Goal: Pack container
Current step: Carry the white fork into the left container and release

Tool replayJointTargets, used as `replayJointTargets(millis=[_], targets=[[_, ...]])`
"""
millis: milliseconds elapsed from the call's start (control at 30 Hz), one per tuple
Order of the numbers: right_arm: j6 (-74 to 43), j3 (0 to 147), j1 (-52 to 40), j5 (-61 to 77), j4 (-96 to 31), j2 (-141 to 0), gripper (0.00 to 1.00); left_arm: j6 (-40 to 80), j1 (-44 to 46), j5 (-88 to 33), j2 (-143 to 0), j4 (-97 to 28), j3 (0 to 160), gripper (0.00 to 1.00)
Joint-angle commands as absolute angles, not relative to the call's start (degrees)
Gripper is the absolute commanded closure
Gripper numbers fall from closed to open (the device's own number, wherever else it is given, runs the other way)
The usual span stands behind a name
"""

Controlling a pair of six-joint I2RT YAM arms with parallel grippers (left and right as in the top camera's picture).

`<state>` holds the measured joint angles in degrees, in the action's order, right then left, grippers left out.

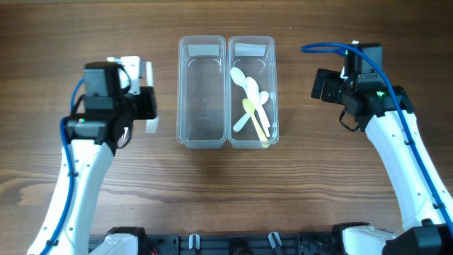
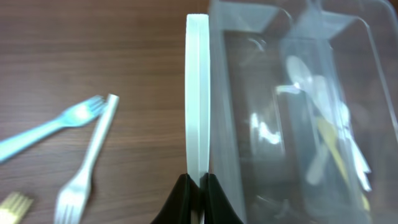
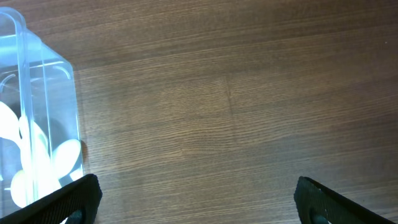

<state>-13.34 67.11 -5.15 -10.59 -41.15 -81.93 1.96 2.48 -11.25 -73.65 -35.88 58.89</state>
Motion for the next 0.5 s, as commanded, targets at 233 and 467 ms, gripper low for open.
replayJointTargets(millis=[233, 467], targets=[[-12.60, 67.88, -5.02, -11.60, -40.97, -82.28, 0.00, 9.93, 15.33, -13.06, -80.14, -30.98, 59.48, 0.96], [-12.60, 67.88, -5.02, -11.60, -40.97, -82.30, 0.01, 9.82, 16.29, -13.06, -82.30, -25.28, 59.48, 0.73]])
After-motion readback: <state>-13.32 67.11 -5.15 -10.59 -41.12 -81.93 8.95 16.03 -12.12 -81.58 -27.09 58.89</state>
